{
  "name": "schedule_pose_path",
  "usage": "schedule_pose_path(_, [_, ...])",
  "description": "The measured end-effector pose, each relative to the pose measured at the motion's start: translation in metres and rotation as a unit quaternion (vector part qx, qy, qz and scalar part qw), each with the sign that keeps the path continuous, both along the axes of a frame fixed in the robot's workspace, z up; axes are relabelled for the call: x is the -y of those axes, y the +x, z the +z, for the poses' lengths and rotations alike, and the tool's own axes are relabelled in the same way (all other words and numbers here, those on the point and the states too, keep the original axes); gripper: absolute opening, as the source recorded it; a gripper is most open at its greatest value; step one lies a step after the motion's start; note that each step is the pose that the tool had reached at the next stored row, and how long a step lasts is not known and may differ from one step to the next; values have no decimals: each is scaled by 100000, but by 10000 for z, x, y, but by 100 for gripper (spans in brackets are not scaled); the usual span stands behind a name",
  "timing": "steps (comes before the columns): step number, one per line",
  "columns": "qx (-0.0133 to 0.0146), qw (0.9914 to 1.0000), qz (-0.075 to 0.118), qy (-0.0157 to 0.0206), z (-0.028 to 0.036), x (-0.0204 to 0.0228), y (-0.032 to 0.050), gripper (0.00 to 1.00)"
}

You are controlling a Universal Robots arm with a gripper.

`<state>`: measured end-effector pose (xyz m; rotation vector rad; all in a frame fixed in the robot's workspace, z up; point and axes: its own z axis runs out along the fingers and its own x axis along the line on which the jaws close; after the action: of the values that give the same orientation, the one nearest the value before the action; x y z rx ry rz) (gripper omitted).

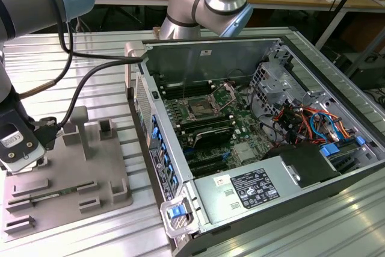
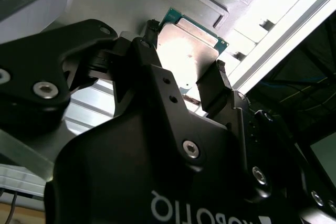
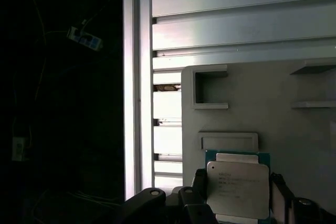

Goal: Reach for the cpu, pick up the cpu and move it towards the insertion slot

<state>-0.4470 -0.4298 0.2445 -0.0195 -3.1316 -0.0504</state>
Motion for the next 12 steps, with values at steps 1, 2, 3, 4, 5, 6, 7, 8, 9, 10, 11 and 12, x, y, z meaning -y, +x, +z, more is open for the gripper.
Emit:
schedule_pose_path(1, [-5, 100000, 0, -3, 4, 0, 0, 55])
schedule_pose_path(2, [-1, 100000, 1, 0, 7, 0, 0, 55])
schedule_pose_path(3, [-4, 100000, -1, -2, 10, 0, 0, 55])
schedule_pose_path(4, [-6, 100000, 1, -3, 15, 0, 0, 55])
schedule_pose_path(5, [3, 100000, -1, 1, 17, 0, 1, 55])
schedule_pose_path(6, [0, 100000, 0, 1, 21, 0, 2, 55])
schedule_pose_path(7, [-3, 100000, 0, -1, 25, 0, 2, 55])
schedule_pose_path(8, [-3, 100000, -1, -2, 28, 0, 2, 55])
schedule_pose_path(9, [-1, 100000, 0, 0, 31, 0, 3, 55])
schedule_pose_path(10, [-3, 100000, -2, 0, 34, 0, 4, 55])
schedule_pose_path(11, [-2, 100000, -2, -1, 38, 0, 4, 55])
schedule_pose_path(12, [0, 100000, 0, 2, 41, 0, 5, 55])
